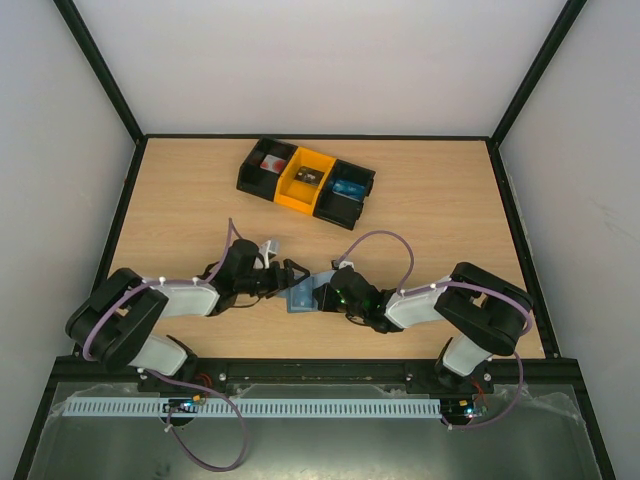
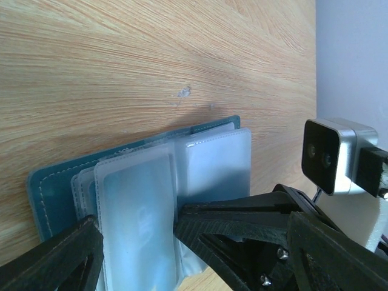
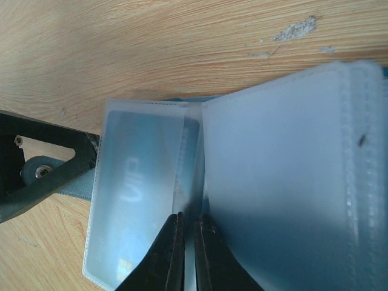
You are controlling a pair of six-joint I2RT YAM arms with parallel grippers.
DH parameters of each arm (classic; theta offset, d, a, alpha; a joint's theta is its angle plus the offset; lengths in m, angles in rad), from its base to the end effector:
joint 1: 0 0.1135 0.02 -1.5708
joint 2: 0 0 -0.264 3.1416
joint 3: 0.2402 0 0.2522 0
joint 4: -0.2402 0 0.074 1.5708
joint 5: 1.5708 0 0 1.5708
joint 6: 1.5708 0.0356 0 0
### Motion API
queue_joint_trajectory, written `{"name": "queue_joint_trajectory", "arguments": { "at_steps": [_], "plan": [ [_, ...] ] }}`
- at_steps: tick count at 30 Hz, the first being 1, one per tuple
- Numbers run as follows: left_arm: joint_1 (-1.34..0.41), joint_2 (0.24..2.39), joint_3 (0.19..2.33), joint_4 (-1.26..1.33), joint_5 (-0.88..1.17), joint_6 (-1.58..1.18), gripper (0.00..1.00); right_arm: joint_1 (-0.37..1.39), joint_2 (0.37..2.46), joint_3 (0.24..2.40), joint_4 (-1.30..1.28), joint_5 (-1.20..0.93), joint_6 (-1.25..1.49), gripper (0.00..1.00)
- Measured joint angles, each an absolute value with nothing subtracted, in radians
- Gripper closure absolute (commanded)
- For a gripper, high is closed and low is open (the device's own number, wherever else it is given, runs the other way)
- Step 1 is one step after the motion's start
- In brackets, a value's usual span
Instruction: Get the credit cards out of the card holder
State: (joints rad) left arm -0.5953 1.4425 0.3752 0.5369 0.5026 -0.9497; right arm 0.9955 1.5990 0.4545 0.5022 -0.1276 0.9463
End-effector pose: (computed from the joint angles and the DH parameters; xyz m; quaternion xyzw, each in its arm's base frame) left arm 0.1955 -0.1531 0.1365 -0.0265 0.8491 -0.4905 0.1942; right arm 0.1436 0.2297 0.1137 -0.0505 0.8914 0.4010 0.2052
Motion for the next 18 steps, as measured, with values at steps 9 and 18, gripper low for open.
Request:
{"name": "queue_joint_trajectory", "arguments": {
  "at_steps": [9,18],
  "plan": [
    [-0.607,1.379,0.375,0.54,0.519,-0.976,0.17,0.995,1.599,0.45,0.513,-0.129,0.95,0.94],
    [-0.637,1.365,0.375,0.541,0.519,-0.992,0.17,0.995,1.599,0.435,0.539,-0.138,0.955,0.94]
  ]
}}
